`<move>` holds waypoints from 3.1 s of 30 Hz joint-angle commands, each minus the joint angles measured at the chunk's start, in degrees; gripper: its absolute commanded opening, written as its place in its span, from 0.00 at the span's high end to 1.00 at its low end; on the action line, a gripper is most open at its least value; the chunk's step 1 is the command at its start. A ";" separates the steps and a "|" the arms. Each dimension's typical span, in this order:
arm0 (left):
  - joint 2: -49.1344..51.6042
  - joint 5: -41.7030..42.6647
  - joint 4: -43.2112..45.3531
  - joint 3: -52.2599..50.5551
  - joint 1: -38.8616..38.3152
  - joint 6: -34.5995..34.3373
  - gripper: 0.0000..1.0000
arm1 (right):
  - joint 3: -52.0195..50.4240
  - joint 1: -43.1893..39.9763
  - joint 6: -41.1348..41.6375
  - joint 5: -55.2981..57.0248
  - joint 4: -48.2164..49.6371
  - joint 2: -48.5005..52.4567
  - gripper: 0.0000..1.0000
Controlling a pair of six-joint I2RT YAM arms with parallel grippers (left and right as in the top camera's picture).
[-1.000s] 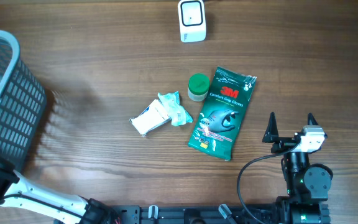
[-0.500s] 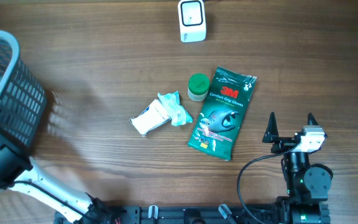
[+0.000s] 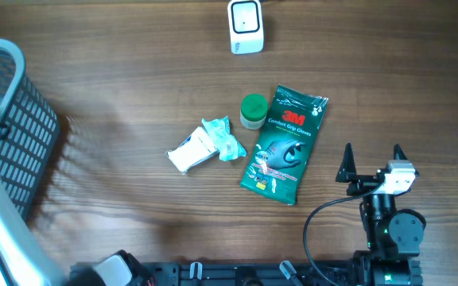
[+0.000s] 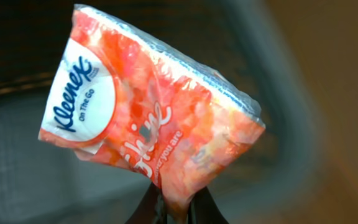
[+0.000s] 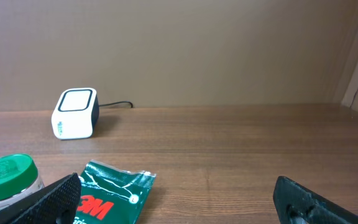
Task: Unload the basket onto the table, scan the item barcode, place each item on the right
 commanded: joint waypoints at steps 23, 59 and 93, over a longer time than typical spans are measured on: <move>27.06 4.26 16.15 -21.24 -56.78 -32.02 0.00 | -0.07 0.24 -0.70 -0.50 0.28 -0.35 0.00; -47.98 -13.49 27.74 -7.98 -46.82 23.47 0.00 | 0.04 0.24 76.28 -58.58 0.04 0.79 0.01; -80.98 -6.12 30.08 -26.32 -42.95 23.71 0.00 | 69.55 43.32 46.53 -0.39 -51.82 82.07 0.01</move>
